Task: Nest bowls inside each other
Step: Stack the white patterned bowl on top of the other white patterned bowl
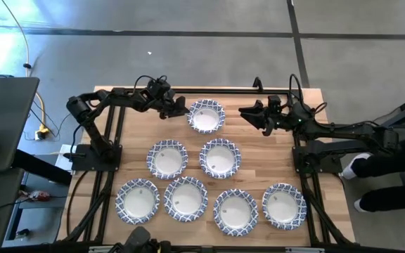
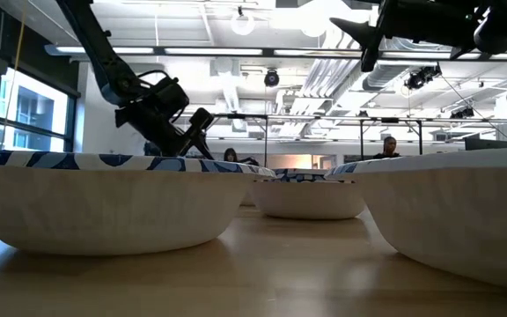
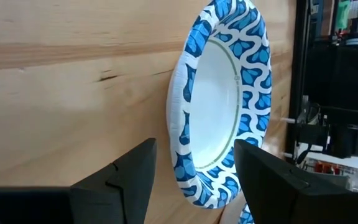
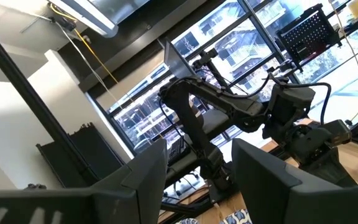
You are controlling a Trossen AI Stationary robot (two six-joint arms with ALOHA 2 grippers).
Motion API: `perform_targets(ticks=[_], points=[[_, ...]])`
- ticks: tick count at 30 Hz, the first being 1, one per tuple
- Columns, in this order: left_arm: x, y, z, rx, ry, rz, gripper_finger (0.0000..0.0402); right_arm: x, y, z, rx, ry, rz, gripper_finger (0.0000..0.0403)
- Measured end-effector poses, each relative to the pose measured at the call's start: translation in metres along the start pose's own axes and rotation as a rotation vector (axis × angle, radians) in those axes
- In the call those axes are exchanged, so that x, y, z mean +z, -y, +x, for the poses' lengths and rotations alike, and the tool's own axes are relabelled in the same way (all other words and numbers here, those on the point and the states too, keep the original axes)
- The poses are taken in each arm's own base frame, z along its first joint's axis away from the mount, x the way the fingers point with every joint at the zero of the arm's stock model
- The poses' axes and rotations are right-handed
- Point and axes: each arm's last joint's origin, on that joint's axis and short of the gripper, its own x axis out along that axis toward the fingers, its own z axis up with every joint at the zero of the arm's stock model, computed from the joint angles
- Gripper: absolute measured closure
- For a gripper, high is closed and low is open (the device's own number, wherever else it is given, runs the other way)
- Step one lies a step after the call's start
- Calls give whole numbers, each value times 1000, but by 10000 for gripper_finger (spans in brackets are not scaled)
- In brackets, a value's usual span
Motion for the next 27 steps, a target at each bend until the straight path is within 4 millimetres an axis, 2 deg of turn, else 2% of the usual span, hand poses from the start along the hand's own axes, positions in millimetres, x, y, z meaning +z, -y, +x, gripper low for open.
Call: perform_targets(ticks=[27], points=[[-6,2,4,18,-15,10,198,0,0,0,1,-1,0,230]])
